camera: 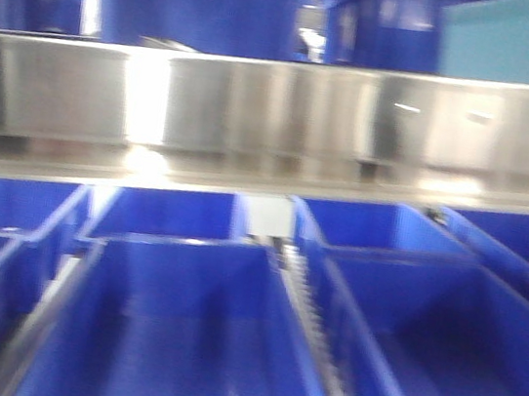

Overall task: Move two blue bins to right shelf middle
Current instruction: 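Drive away from the shelf holding the cyan bin in both grippers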

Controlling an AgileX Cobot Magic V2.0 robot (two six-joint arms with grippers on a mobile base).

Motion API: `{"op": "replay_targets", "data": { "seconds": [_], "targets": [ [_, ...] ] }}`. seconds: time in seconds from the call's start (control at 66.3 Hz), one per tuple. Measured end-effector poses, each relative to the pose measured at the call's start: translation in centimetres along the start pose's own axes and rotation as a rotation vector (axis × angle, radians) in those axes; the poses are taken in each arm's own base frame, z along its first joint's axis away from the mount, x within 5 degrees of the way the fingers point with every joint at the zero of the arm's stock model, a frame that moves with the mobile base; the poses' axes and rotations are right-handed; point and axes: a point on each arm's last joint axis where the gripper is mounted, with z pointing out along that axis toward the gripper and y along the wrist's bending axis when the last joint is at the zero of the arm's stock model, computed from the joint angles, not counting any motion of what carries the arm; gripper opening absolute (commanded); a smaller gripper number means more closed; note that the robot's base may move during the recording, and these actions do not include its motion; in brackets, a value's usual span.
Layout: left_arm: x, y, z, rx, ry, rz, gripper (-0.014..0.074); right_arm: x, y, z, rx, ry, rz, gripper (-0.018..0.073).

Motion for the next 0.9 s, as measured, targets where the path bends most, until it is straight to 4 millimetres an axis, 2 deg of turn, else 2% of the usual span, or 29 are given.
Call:
{"op": "replay_targets", "data": {
  "seconds": [0.302, 0.905],
  "targets": [
    [-0.56, -0.08, -0.02, 0.009, -0.061, 0.009, -0.0111, -0.06, 0.0, 0.01, -0.001, -0.007, 0.006, -0.0153],
    [-0.67, -0.06, -0.02, 0.006, -0.073, 0.014, -0.0111, -0.06, 0.0, 0.01, -0.001, -0.007, 0.008, -0.0153]
  ]
}}
